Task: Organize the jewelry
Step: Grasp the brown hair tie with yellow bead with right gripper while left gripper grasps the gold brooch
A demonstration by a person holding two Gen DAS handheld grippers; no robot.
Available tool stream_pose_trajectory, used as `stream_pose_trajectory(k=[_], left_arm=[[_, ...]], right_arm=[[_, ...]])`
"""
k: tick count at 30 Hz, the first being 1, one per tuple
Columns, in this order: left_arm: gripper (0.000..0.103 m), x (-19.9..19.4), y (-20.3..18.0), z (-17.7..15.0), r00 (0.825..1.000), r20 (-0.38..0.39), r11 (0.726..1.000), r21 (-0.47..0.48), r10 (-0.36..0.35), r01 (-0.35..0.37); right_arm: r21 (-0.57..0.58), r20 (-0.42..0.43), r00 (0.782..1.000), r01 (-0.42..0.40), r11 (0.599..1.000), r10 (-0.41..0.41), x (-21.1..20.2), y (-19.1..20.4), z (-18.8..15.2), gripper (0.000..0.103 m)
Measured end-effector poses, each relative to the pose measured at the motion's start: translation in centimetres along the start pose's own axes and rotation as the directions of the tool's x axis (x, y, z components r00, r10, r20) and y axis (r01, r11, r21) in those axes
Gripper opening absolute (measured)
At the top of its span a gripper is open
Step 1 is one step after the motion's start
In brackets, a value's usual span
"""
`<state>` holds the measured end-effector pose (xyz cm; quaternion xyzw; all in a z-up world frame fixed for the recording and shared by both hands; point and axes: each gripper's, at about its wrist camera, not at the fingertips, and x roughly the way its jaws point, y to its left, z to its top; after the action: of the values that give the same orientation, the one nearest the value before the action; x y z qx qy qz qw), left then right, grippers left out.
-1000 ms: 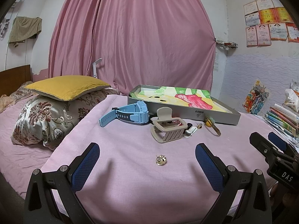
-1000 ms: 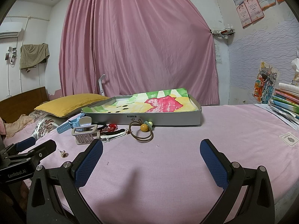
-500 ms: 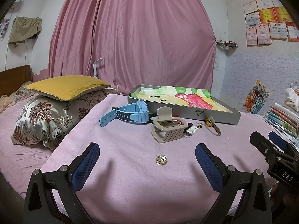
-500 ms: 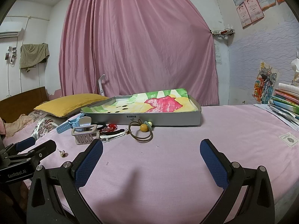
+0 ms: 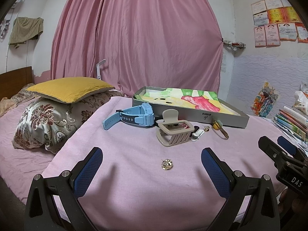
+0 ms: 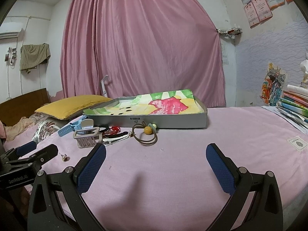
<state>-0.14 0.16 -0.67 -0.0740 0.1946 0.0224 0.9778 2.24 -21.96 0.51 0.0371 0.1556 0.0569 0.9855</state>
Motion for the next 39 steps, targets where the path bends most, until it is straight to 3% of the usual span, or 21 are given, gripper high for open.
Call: stream_pose_trajectory(k=[8,9,11,12,14,18,20,27,39], left_arm=[[0.103,0.9,0.1,0.6,0.994,-0.109,0.999,0.023,-0.019,0.022],[0.103,1.1,0.1,0.5,0.991,-0.129,0.999,0.024,-0.027,0.031],[0.100,1.3,0.0,0.5,0.987,-0.155,0.999,0.020,-0.040,0.044],[0.096,1.4,0.1,0.5,0.985,-0.166,0.999,0.016,-0.048,0.052],[0.080,1.9,0.0,0.4,0.980,-0.193,0.998,0.013,-0.058,0.061],[0.063,2.7,-0.3,0.6,0.970,-0.236,0.998,0.022,-0.058,0.065],[0.046,3.2,-0.6,0.8,0.965,-0.255,0.997,0.027,-0.062,0.071],[0.015,4.1,-1.7,1.2,0.956,-0.289,0.994,0.074,-0.055,0.079],[0.013,5.9,-2.5,2.1,0.951,-0.302,0.994,0.061,-0.070,0.093]], right_arm=[[-0.035,-0.055,0.998,-0.023,0.999,0.021,0.7,-0.4,2.4,0.099],[-0.036,-0.072,0.997,-0.032,0.999,0.030,1.0,-0.4,2.6,0.097],[-0.031,-0.114,0.992,-0.055,0.998,0.051,1.8,-0.6,2.8,0.078],[-0.029,-0.134,0.989,-0.064,0.998,0.060,2.2,-0.5,2.8,0.073],[-0.028,-0.181,0.980,-0.086,0.996,0.080,3.2,-0.4,2.9,0.066],[-0.032,-0.243,0.963,-0.126,0.992,0.115,4.9,0.0,3.0,0.062],[-0.031,-0.279,0.952,-0.142,0.989,0.128,6.1,0.4,3.3,0.059],[0.026,-0.391,0.906,-0.162,0.986,0.159,9.8,1.0,3.3,0.054],[0.018,-0.510,0.847,-0.161,0.987,0.147,14.8,2.2,4.4,0.053]])
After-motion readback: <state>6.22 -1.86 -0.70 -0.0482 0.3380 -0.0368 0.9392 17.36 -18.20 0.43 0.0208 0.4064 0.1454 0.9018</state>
